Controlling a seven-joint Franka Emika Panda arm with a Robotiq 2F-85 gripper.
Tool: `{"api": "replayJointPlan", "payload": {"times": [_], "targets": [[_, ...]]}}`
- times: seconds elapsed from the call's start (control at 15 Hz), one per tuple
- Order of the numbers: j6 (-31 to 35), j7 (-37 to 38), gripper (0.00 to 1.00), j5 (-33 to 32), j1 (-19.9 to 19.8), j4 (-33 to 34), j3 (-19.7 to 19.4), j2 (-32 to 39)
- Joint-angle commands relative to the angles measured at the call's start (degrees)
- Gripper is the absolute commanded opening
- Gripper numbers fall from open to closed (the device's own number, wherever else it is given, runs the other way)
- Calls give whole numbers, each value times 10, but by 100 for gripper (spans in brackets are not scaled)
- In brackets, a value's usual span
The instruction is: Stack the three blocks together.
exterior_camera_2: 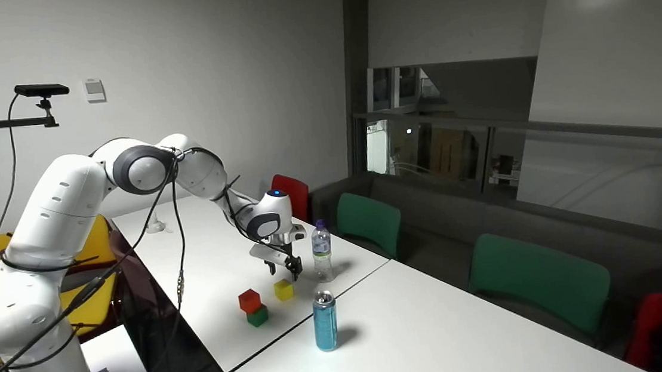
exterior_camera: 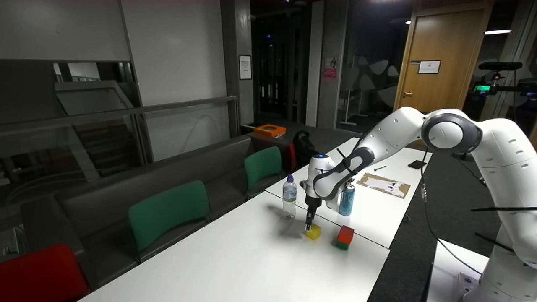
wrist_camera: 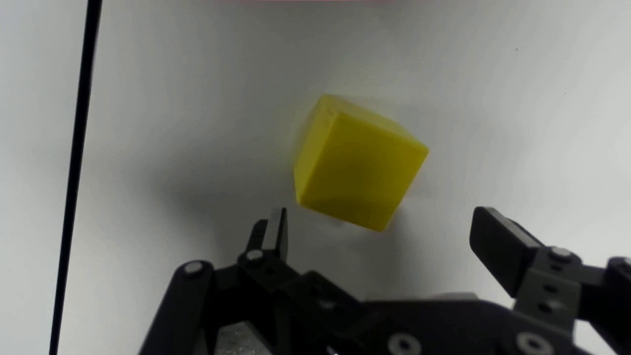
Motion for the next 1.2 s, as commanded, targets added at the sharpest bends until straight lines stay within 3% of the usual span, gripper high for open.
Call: {"api": "replayJointPlan", "payload": {"times": [0.0,1.13], "targets": [[-24,9,100,-4,-11,6,7,-1],[-29,55,100,49,-25,13,12,10]]}}
